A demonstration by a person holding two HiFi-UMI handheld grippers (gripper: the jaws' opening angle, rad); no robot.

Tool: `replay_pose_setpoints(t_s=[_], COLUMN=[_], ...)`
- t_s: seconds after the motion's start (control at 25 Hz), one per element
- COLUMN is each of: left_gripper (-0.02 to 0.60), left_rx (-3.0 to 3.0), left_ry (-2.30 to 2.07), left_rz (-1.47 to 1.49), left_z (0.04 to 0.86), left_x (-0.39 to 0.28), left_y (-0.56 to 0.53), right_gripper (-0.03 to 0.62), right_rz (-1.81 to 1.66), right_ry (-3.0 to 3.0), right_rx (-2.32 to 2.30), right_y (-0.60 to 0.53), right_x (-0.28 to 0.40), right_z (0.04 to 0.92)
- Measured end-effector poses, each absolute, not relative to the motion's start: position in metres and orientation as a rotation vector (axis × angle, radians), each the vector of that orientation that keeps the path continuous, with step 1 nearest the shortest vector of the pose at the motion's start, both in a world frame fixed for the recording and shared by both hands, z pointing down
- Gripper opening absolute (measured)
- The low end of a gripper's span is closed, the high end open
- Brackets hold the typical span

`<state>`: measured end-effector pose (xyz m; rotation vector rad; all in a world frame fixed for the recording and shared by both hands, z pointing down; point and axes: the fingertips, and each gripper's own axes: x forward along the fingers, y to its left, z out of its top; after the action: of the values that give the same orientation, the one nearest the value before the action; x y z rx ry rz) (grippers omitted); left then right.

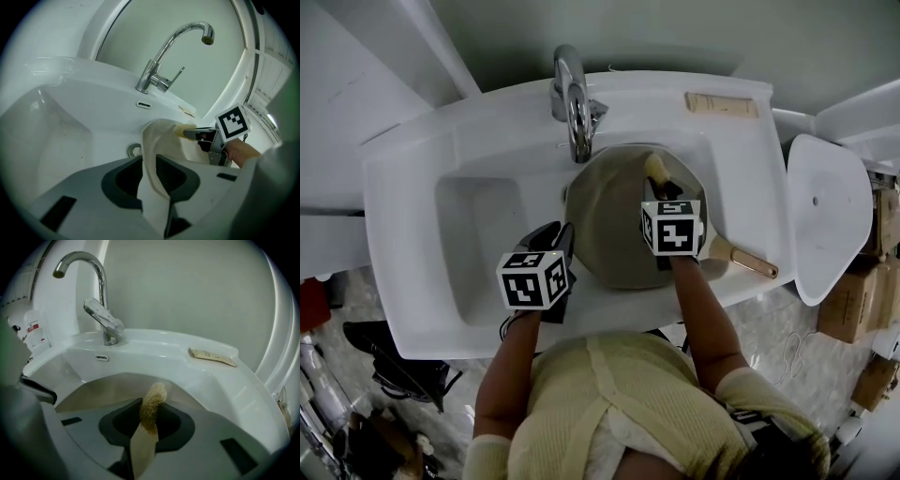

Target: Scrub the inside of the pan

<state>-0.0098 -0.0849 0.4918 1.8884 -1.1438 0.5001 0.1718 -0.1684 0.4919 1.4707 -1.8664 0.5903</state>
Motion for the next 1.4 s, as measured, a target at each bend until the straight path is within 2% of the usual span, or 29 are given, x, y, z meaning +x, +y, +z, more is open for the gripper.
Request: replay_pose_setpoints(t_s=[0.64, 1.4], left_gripper=[0.123, 0.084], left_rx=[1.876, 1.877], left_ry=[-1.097, -1.093], left_rz=[0.532, 0.532], left_z=[0.506, 0.508], left_x=[-0.006, -0.008], left_y=[-0.083, -0.082], right_gripper=[0.083, 0.083], right_rz=[0.486, 0.379], right_ry=[-1.836, -1.918], right_rx=[1.399, 1.208], right_y=[-0.18, -0.173], right_x=[0.142, 0.098], right_z=[0.517, 0.524])
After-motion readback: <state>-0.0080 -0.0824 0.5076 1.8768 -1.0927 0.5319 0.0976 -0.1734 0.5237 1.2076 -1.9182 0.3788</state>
